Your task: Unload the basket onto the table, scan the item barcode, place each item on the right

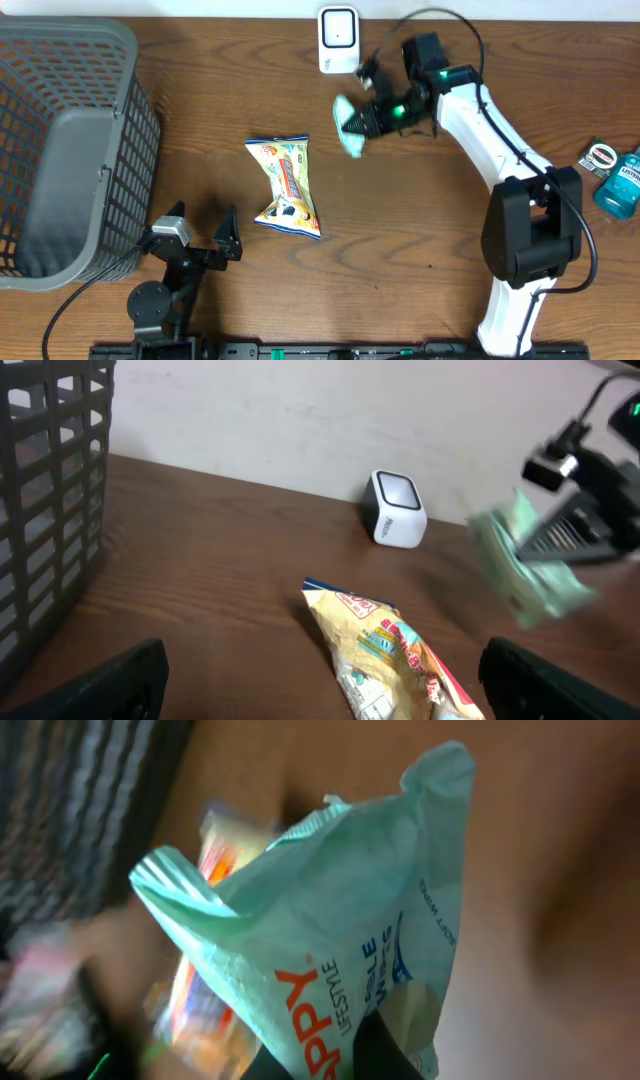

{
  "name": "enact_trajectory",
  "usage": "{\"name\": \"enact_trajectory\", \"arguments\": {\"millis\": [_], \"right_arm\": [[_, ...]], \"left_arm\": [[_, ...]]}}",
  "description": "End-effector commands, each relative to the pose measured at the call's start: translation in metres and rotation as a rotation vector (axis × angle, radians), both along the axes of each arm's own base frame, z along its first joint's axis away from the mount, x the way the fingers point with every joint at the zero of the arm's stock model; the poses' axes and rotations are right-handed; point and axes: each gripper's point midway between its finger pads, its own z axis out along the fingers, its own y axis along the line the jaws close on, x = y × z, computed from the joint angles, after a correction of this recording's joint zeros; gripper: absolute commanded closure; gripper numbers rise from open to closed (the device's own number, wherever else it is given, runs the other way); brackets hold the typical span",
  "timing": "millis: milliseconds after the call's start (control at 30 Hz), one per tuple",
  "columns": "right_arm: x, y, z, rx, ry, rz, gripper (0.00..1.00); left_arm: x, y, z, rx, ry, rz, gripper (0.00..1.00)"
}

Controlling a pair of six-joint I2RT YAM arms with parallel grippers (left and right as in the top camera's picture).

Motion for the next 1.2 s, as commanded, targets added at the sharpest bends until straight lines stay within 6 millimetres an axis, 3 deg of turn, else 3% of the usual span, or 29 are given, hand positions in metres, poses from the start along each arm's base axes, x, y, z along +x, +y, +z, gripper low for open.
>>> {"name": "enact_trajectory", "arguments": {"millis": [0,367,733,967,1167], "right_arm": [[0.037,-0.011,0.004,-0.118,-0.083,-0.207,0.99],[0.122,0.002,0.054,-0.141,-0.542,-0.400,0.99],[0.207,0.015,0.040,-0.169,-0.654,-0.507,0.99],[0.226,0.022,0.027,-0.214,-0.660,-0.535,0.99],[0.219,0.014,0.034,-0.288,-0.622,-0.556,0.99]], "left_arm": [[-0.001,-0.002,-0.016,-0.003,0.045,-0.013,0.02],[-0.001,-0.002,-0.016,-0.003,0.045,-0.013,0.02],[-0.001,-0.002,-0.016,-0.003,0.045,-0.013,0.02],[-0.001,-0.002,-0.016,-0.003,0.045,-0.013,0.02],[-0.001,-0.002,-0.016,-0.003,0.045,-0.013,0.02]]}}
